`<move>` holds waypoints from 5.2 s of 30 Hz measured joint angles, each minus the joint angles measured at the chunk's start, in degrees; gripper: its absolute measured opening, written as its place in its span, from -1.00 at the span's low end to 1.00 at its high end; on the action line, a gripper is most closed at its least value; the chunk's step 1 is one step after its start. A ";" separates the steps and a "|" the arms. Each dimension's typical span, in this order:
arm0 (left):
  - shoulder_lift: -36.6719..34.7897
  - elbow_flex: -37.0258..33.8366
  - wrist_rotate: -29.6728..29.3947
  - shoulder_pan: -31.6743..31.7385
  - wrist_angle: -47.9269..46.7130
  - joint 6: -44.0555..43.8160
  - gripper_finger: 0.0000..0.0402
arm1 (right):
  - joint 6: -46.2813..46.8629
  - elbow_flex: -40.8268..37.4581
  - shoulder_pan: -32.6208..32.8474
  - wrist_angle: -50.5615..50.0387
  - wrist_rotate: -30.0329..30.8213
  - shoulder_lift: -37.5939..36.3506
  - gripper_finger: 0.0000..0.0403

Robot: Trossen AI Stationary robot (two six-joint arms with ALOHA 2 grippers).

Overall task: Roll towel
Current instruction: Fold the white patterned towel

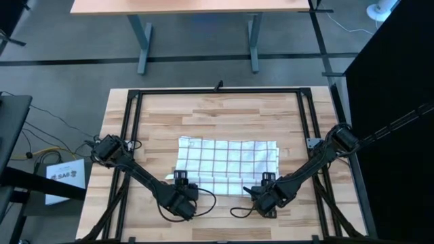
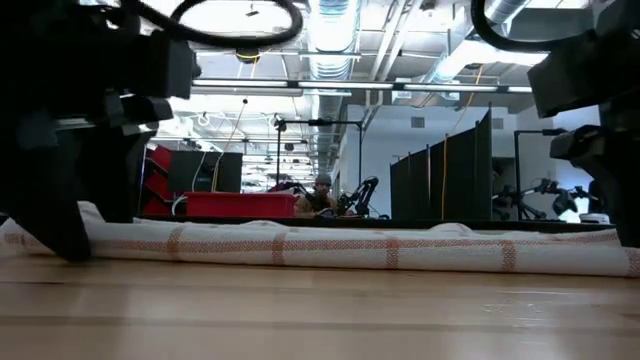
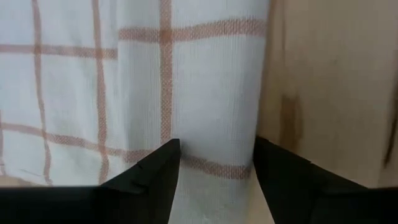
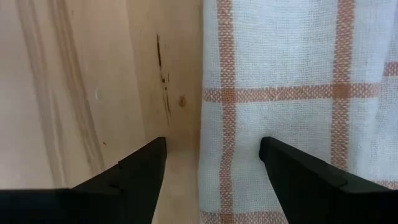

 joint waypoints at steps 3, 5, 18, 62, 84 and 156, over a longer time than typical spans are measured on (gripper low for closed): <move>-0.09 -0.86 -0.15 -0.16 0.52 -0.74 -0.09 | 0.97 -0.06 -0.20 -0.30 0.49 -0.13 0.26; -0.04 -0.97 -1.39 -0.41 0.73 -0.87 -0.13 | 1.04 -0.07 -0.21 -0.39 0.53 -0.11 0.23; 0.33 -1.26 -3.19 -0.30 2.86 -1.96 -0.90 | 2.21 -0.20 -0.35 -1.09 1.49 -0.07 -0.61; -20.63 -11.21 19.13 15.14 3.75 5.98 -1.00 | 8.88 -6.94 -12.42 -3.34 -9.76 -19.99 -0.97; -20.50 -20.50 19.04 28.74 15.92 20.82 -0.96 | 1.10 -20.92 -21.20 7.15 -17.78 -22.21 -0.97; -23.52 -23.16 16.36 42.89 20.51 31.58 -0.95 | 8.86 -30.10 -7.76 24.31 -13.24 -24.35 -0.24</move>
